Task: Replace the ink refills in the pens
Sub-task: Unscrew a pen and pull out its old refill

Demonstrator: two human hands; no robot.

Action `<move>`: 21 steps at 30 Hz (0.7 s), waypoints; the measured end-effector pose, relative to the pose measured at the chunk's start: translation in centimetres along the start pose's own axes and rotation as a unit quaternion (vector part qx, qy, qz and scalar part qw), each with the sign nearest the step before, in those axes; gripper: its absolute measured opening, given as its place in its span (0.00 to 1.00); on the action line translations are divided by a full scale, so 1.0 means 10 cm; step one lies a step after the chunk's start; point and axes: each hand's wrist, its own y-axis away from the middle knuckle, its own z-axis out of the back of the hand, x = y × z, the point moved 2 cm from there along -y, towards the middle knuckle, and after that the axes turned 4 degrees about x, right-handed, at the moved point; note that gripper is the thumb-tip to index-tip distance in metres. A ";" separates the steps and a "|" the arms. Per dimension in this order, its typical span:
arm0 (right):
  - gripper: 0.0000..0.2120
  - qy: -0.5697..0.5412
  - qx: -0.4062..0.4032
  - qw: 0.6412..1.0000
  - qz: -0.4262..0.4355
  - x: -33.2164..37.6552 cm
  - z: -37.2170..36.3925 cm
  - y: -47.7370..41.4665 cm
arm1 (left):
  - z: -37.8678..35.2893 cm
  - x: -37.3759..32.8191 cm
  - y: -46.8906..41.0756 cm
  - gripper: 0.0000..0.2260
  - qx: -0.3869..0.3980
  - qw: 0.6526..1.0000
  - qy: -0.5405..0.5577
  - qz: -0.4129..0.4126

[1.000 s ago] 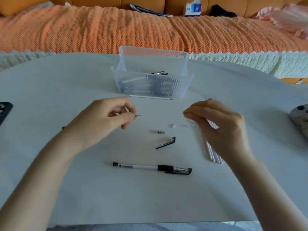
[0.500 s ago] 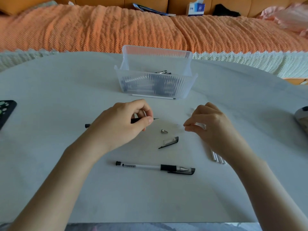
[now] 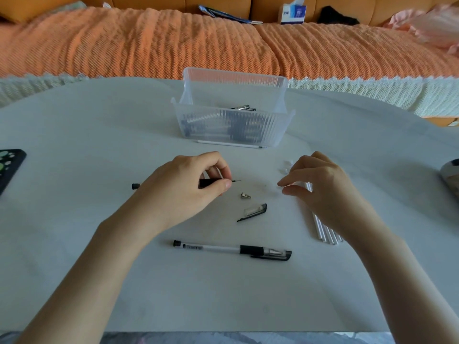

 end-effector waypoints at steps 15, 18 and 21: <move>0.06 -0.084 0.015 0.996 -0.006 0.30 -0.17 -0.06 | 0.01 -0.03 0.02 0.02 0.006 1.000 0.028 0.003; 0.05 -0.085 0.035 0.996 -0.009 0.32 -0.25 -0.08 | 0.02 -0.02 0.03 0.02 0.002 1.000 0.030 0.002; 0.04 -0.081 0.050 0.995 -0.014 0.34 -0.29 -0.09 | 0.02 -0.02 0.04 0.02 -0.001 0.999 0.042 0.006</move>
